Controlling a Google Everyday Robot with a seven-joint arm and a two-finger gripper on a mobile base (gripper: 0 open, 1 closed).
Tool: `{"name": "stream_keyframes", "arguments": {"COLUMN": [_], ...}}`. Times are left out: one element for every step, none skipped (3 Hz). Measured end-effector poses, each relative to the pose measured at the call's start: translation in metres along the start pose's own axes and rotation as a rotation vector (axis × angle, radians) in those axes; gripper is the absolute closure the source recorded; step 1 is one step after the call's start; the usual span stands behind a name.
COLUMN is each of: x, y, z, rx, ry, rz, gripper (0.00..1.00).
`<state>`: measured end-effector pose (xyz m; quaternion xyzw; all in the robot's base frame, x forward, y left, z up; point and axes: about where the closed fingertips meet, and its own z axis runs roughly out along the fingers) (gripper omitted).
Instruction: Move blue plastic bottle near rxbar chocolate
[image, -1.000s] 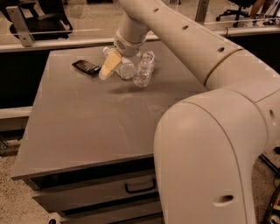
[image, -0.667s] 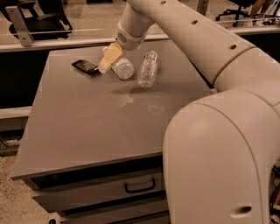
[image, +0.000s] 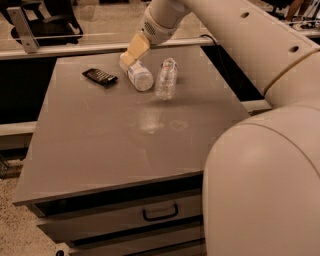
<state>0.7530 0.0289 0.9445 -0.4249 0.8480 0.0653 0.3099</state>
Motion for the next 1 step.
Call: {"name": "stream_keyframes", "arguments": {"x": [-0.0001], "y": [-0.0004], "z": [-0.0008], "rx": [0.002], "ry": [-0.001], "rz": [0.000], "gripper": [0.00]}}
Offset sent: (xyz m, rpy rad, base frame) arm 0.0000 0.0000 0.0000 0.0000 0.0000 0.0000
